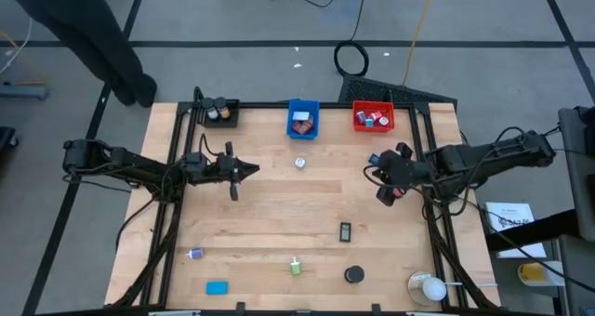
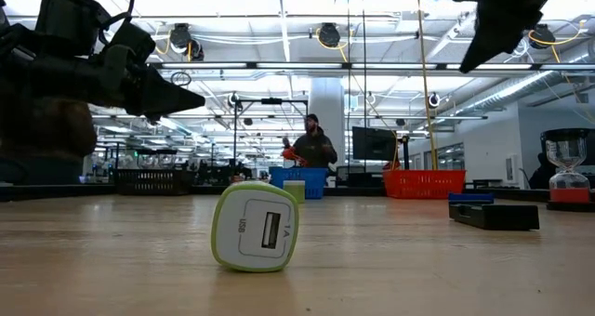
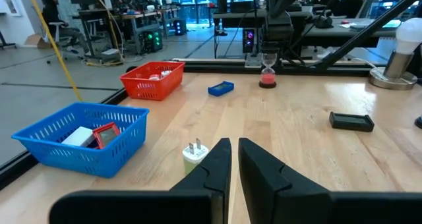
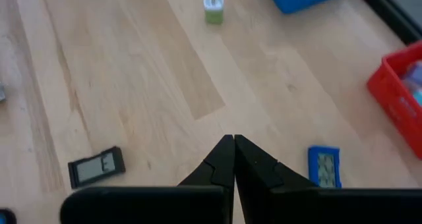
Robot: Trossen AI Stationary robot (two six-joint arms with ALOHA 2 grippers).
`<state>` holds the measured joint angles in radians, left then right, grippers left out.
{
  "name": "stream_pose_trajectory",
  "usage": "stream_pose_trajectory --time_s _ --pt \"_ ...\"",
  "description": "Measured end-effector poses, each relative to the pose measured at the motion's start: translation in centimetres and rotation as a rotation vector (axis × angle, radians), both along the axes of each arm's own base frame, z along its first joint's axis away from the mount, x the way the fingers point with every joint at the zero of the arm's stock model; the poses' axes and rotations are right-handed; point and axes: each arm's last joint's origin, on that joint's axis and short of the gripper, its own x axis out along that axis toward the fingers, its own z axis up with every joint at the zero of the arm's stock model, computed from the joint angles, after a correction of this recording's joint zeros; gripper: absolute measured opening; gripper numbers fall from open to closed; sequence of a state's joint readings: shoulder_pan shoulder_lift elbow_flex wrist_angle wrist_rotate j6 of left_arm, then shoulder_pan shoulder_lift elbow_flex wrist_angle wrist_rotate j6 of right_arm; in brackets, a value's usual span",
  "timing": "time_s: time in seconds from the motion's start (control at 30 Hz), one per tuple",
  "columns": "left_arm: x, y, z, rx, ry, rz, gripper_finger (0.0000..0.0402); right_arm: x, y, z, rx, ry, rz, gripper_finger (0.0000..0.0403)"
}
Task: Pick & Place Office items
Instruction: Put the pink hourglass into the black basket
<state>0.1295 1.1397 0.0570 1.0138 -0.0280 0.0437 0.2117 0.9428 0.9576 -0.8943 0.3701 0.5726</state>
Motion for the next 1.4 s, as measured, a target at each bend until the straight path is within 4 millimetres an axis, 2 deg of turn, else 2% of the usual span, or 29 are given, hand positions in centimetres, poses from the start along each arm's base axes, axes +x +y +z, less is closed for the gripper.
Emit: stream_pose_trajectory --time_s 0.37,0.53,0.8,0.93,1.1,1.4 --pt "0.0 0.0 0.0 -0.002 0.000 0.000 0.0037 -1.9 0.6 -0.9 0.054 0.157 -0.099 0.0000" --pt "0.0 0.0 0.0 -0.002 0.000 0.000 0.0037 -2.5 0.6 -1.2 0.077 0.202 -0.153 0.0019" --pt "0.0 0.0 0.0 -0.003 0.000 0.000 0.0037 -4.1 0.2 -0.1 0.102 0.313 -0.251 0.0099" --pt "0.0 0.0 0.0 -0.004 0.000 0.000 0.0037 -4.2 0.2 -0.2 0.109 0.323 -0.273 0.0143" --pt "0.0 0.0 -0.2 -0.010 0.016 0.001 0.0037 -4.0 0.4 -1.3 0.140 0.343 -0.247 0.0190" --pt "0.0 0.0 -0.2 -0.006 0.018 0.000 0.0037 -4.8 0.1 -4.5 0.083 0.477 -0.247 0.0260"
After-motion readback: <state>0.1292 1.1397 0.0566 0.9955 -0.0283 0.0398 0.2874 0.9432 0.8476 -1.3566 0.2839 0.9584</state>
